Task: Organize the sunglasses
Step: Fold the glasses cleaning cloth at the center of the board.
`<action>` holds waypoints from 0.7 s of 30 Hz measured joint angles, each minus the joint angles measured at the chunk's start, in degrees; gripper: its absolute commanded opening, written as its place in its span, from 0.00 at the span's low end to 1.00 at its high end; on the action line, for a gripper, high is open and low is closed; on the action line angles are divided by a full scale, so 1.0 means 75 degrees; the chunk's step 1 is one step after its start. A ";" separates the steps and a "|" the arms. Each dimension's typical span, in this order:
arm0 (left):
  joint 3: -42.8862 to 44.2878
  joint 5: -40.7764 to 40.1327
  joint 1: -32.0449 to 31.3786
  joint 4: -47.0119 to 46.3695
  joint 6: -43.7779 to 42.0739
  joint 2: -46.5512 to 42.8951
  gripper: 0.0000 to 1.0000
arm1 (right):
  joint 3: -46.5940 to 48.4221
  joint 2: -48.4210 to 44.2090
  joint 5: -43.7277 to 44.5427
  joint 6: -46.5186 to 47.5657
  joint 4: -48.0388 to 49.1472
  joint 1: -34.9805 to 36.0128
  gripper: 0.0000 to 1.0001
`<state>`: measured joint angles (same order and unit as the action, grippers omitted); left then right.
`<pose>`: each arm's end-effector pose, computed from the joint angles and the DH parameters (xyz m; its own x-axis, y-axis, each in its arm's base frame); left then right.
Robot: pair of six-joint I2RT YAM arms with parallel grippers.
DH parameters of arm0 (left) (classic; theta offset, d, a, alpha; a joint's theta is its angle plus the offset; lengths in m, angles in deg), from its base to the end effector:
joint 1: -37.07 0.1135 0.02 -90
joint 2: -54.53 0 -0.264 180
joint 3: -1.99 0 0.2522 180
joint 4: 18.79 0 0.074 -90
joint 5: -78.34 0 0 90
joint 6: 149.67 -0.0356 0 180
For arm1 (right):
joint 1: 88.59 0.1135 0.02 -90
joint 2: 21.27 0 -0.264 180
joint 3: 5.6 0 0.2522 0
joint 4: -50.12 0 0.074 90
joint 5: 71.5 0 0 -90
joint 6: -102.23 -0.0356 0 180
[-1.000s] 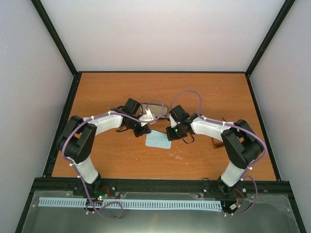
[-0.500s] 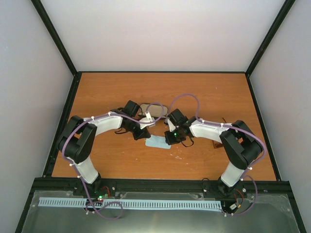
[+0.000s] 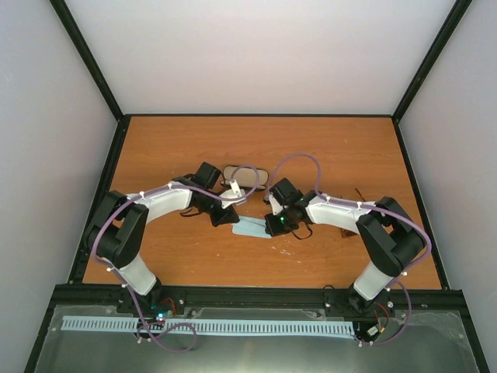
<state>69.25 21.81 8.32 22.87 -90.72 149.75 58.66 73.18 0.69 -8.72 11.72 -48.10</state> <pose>0.2561 -0.1629 0.1610 -0.4103 0.7158 -0.5650 0.9119 0.3149 -0.2633 0.2195 0.2017 0.1494 -0.9126 -0.3316 -0.2391 -0.4035 0.8246 0.3965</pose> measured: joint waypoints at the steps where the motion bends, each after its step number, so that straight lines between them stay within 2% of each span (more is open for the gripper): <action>1: -0.0015 0.0000 -0.0003 -0.0006 0.0003 -0.0023 0.12 | -0.0032 -0.0035 -0.0032 -0.0003 -0.0009 0.0009 0.12; 4: -0.0125 -0.0003 -0.0003 -0.0073 0.0099 -0.0117 0.12 | -0.0082 -0.0055 -0.0131 -0.0003 -0.0020 0.0038 0.11; 12: -0.0172 -0.0460 -0.0003 -0.0536 0.0650 -0.0178 0.10 | -0.0125 -0.0391 0.0108 -0.0163 -0.0061 0.0108 0.18; 17: -0.0152 -0.0761 0.0038 -0.0863 0.1011 -0.0216 0.09 | 0.0385 -0.0376 0.0527 -0.0248 -0.0064 0.0108 0.21; 21: 0.0125 -0.0860 0.0055 -0.0851 0.0997 0.0111 0.11 | 0.0906 -0.0017 0.1003 -0.0356 -0.0064 0.0108 0.27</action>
<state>70.19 15.36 8.74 16.49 -83.24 150.58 65.46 73.05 8.21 -11.39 11.24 -47.29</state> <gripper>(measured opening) 0.098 0.226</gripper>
